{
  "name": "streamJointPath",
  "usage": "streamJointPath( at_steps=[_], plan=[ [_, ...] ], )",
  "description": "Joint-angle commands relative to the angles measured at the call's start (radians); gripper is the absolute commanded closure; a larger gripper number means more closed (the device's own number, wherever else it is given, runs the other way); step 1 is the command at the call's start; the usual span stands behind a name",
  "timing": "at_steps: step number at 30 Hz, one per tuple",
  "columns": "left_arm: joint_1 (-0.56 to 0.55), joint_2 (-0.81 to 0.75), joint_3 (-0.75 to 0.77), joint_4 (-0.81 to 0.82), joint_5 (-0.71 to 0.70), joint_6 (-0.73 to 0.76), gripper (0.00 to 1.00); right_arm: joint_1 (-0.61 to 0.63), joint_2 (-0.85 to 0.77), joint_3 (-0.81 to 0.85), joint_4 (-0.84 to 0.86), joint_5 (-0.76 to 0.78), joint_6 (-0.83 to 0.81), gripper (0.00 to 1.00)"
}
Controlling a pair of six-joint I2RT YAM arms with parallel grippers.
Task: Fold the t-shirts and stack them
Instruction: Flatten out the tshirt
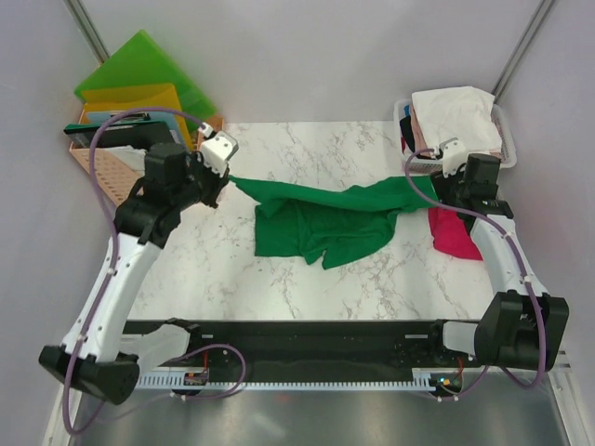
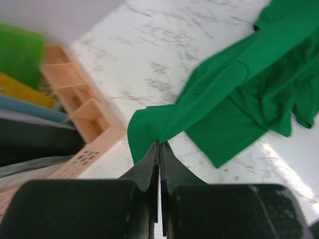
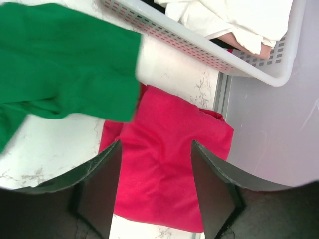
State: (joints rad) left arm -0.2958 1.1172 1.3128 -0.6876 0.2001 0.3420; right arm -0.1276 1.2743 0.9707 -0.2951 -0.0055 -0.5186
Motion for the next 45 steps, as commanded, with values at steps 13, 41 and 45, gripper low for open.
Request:
streamJointPath(
  at_steps=[13, 41, 45],
  plan=[
    [0.084, -0.347, -0.179, 0.08, -0.122, 0.112, 0.98, -0.003, 0.011, 0.049, -0.004, -0.119, 0.086, 0.3],
    [0.087, -0.352, -0.36, 0.062, -0.071, 0.078, 0.98, 0.372, 0.796, 0.655, -0.369, -0.349, 0.143, 0.35],
    [0.092, -0.358, -0.371, 0.059, -0.07, 0.081, 0.98, 0.371, 0.875, 0.766, -0.365, -0.309, 0.164, 0.36]
  ],
)
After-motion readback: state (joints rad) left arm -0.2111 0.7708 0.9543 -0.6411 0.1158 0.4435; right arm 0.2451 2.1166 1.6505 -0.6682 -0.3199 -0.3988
